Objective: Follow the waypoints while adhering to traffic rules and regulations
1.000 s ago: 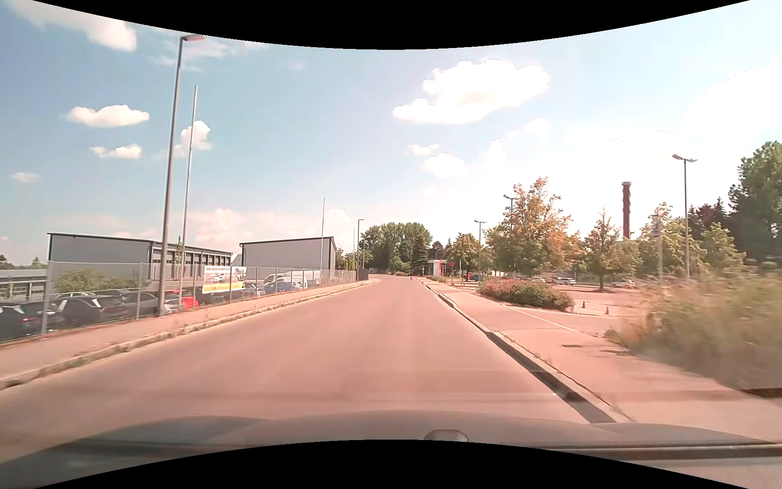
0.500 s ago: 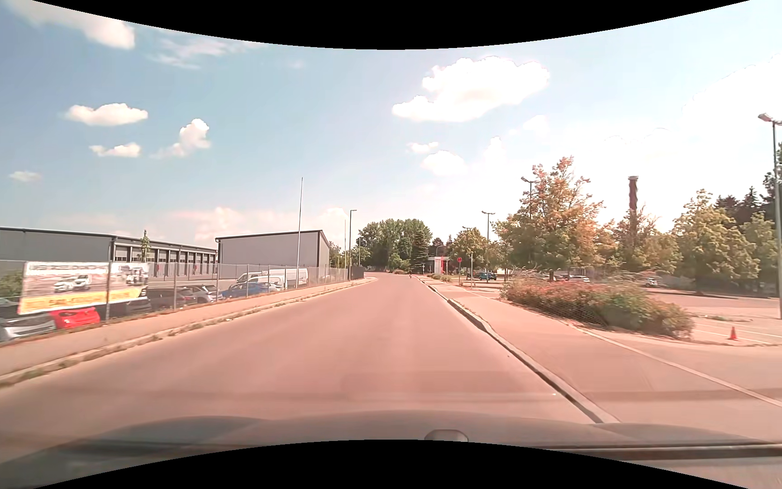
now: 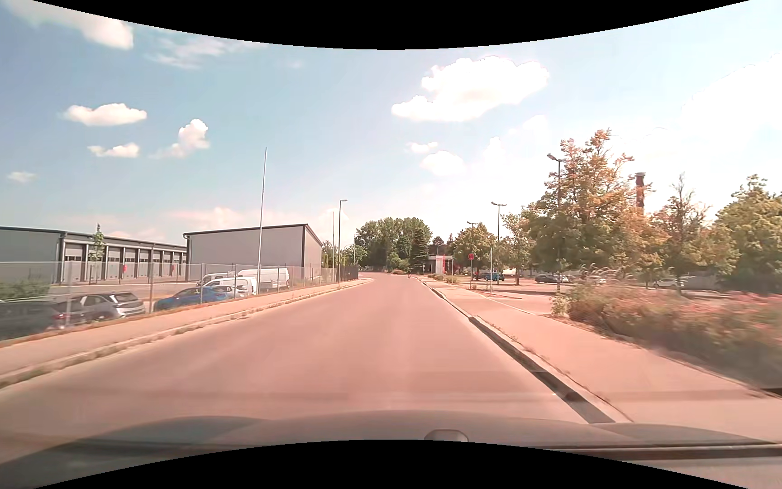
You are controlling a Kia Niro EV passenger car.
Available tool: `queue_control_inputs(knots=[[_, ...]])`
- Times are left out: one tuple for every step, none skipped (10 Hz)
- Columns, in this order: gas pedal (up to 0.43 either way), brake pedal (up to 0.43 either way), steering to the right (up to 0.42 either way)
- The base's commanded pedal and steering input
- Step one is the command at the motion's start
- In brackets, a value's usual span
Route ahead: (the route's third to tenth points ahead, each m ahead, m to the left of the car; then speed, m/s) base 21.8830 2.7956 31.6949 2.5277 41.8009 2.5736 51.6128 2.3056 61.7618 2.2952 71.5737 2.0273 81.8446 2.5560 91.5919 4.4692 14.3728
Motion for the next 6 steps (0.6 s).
queue_control_inputs(knots=[[0.020, 0.000, 0.002], [0.020, 0.000, 0.002], [0.020, 0.000, 0.001], [0.008, 0.000, 0.001], [0.008, 0.000, 0.001], [0.008, 0.000, 0.002]])
